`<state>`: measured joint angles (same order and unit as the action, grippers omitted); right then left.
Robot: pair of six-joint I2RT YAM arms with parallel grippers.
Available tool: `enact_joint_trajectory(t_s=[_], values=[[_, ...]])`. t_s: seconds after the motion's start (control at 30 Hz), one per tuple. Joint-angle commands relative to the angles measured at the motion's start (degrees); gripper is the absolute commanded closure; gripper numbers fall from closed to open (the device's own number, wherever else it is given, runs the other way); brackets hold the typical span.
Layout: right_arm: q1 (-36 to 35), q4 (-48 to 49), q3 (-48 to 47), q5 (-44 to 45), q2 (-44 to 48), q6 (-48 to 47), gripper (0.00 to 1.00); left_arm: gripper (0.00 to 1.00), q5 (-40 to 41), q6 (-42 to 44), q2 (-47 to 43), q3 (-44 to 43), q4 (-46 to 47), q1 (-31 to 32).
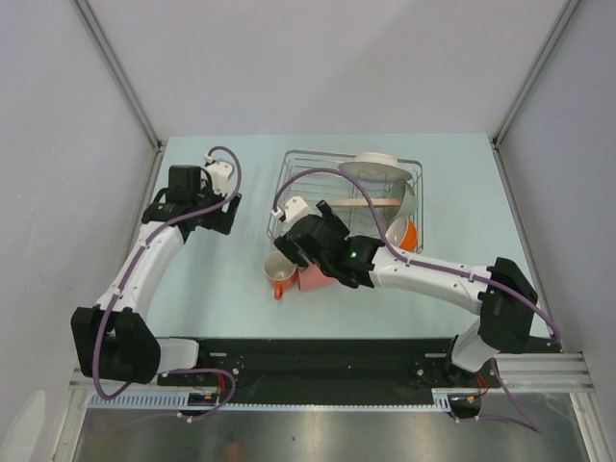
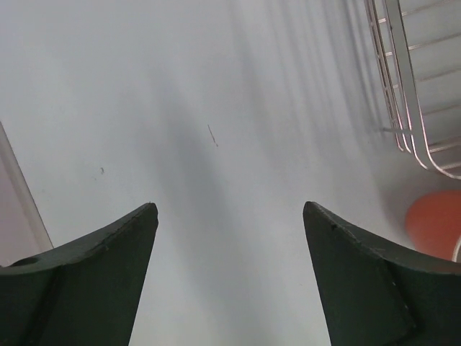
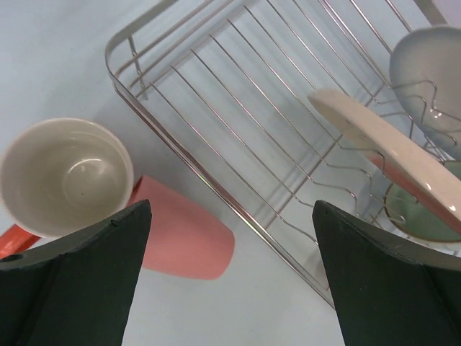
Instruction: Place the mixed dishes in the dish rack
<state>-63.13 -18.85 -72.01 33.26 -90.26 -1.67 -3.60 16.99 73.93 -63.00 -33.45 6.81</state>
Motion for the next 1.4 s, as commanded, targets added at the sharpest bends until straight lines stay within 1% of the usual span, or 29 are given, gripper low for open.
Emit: enact_joint_trajectory(t_s=[0.0, 0.1, 0.13, 0.17, 0.2, 0.3, 0.37, 0.47, 0.57, 0.6, 0.67, 0.7, 0.73, 0.83, 0.9, 1.1, 1.37], values=[[-0.85, -1.27, -5.51, -3.72, -2.37, 2.45, 0.00, 0.15, -5.37, -1.88, -4.31, 2.70, 1.10, -0.31], [-0.76, -3.11, -8.49, -9.50, -5.00, 3.25, 0.00, 0.12, -5.11, -1.18, -6.08, 3.50, 0.67, -0.30], [-0.68, -3.73, -10.76, -10.31, -5.89, 3.34, 0.01, 0.02, -5.54, -1.00, -6.08, 3.50, 0.23, -0.30], [-0.59, -5.22, -12.44, -11.45, -6.85, 3.52, 0.03, 0.00, -5.55, -1.00, -6.08, 3.67, -0.03, -0.30], [-0.41, -6.36, -14.20, -14.24, -9.04, 4.04, 0.08, 0.00, -5.55, -1.17, -6.17, 3.76, 0.05, -0.30], [-0.67, -11.11, -21.76, -19.52, -13.52, 4.13, 0.18, 0.00, -4.58, -1.96, -6.87, 4.73, 1.28, -0.39], [-1.55, -13.65, -25.70, -20.86, -15.20, 3.43, 0.20, 0.00, -3.10, -2.14, -7.13, 5.43, 2.16, -0.39], [-3.31, -15.33, -28.96, -22.44, -17.05, 1.85, 0.23, 0.00, -1.77, -2.14, -7.22, 6.40, 3.30, -0.48], [-4.19, -18.67, -32.48, -24.89, -19.34, 1.85, 0.25, 0.01, -4.22, -2.75, -6.70, 6.84, 4.88, -2.32], [-4.28, -19.37, -33.10, -25.60, -19.95, 1.85, 0.27, 0.00, -5.27, -3.10, -6.09, 6.41, 5.32, -4.50], [-4.63, -20.61, -33.64, -27.44, -21.10, 1.76, 0.28, 0.00, -7.99, -3.89, -4.16, 5.27, 4.81, -6.62], [-4.80, -20.87, -33.72, -27.63, -21.45, 1.93, 0.29, 0.00, -8.79, -4.16, -1.54, 3.69, 4.28, -9.33], [-4.98, -21.40, -33.81, -27.54, -22.06, 1.85, 0.30, 0.00, -9.84, -4.25, -0.55, 3.07, 3.66, -10.31], [-5.07, -22.19, -33.73, -27.45, -23.29, 0.46, 0.31, 0.00, -13.71, -5.04, 2.17, 2.88, 4.36, -14.09], [-4.98, -22.54, -33.29, -27.54, -24.87, -0.26, 0.34, 0.00, -15.55, -4.87, 4.10, 2.88, 4.54, -15.85], [-4.02, -20.35, -30.22, -25.87, -26.72, -1.93, 0.36, 0.00, -16.18, -4.34, 5.43, 4.73, 6.29, -17.35], [-0.50, -13.94, -25.91, -27.89, -26.81, -1.49, 0.40, 0.00, -17.15, -4.16, 7.36, 3.59, 6.12, -18.50]])
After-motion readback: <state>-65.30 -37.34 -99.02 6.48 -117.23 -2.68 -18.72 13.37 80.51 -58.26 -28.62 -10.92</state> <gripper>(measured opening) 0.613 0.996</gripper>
